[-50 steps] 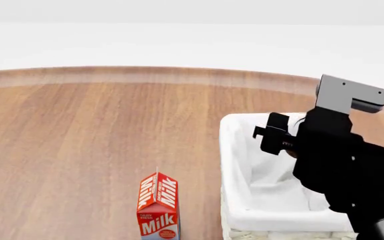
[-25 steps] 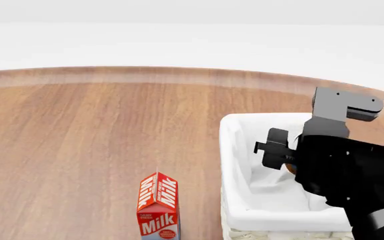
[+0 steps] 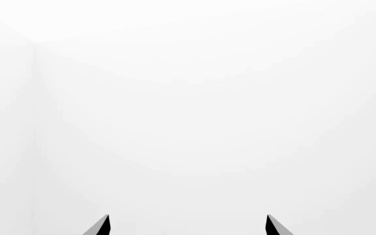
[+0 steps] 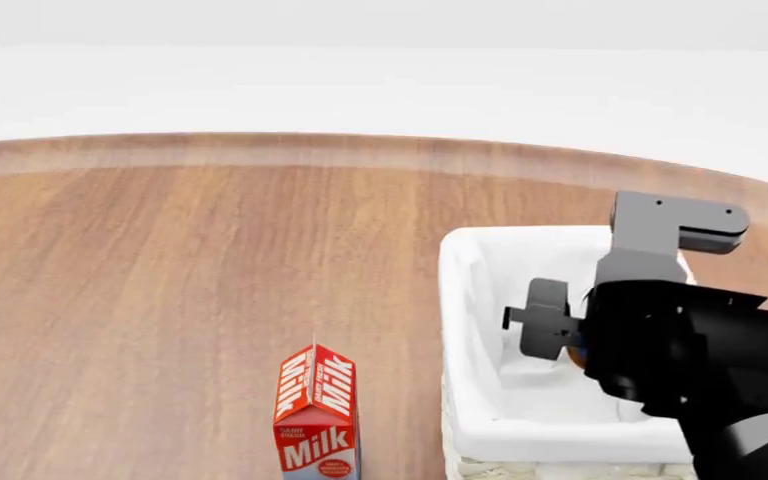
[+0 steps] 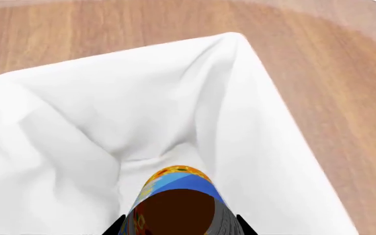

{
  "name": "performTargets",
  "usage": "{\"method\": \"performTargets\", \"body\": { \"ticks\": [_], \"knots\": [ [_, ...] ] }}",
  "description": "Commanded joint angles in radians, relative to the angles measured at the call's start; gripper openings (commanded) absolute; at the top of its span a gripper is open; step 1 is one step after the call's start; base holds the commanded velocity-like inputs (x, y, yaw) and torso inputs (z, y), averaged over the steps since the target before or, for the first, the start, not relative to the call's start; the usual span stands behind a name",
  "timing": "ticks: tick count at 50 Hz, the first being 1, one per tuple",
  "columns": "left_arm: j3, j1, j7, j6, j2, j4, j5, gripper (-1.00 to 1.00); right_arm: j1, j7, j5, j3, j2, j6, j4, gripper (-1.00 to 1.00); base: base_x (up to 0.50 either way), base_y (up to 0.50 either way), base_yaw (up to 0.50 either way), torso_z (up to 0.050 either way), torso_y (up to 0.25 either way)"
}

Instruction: Pick up the alphabet soup and the tomato sauce, and put them in the basket.

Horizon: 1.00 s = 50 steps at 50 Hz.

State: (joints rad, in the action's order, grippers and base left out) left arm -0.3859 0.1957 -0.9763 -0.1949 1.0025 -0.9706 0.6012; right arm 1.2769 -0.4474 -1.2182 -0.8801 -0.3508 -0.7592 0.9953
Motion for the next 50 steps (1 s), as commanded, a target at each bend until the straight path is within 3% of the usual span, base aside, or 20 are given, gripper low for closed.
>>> {"method": "performTargets", "body": {
  "ticks": [1,16,17,34,50],
  "knots": [
    [-0.004,0.0,-0.003,0.003,0.001,0.002,-0.002,1.0,0.003,0.024,0.048,0.001,0.005,-0.005,-0.008,-1.0,0.0,0.0,0.0,0.0,0.0],
    [-0.009,0.006,-0.006,0.001,0.004,0.0,0.001,1.0,0.003,0.018,0.055,-0.001,0.009,0.001,0.001,-1.0,0.0,0.0,0.0,0.0,0.0],
    [-0.009,0.005,-0.007,0.003,0.005,-0.001,0.001,1.0,0.009,0.024,0.06,-0.005,0.018,-0.001,0.024,1.0,0.0,0.0,0.0,0.0,0.0],
    [-0.011,0.005,-0.01,0.007,0.01,-0.002,0.004,1.0,0.025,-0.003,0.045,0.003,-0.009,-0.033,-0.057,1.0,0.0,0.0,0.0,0.0,0.001],
    [-0.024,0.019,-0.009,0.0,0.004,0.0,0.003,1.0,0.15,-0.089,-0.02,0.041,-0.119,-0.173,-0.295,1.0,0.0,0.0,0.0,0.0,0.0]
  ]
}}
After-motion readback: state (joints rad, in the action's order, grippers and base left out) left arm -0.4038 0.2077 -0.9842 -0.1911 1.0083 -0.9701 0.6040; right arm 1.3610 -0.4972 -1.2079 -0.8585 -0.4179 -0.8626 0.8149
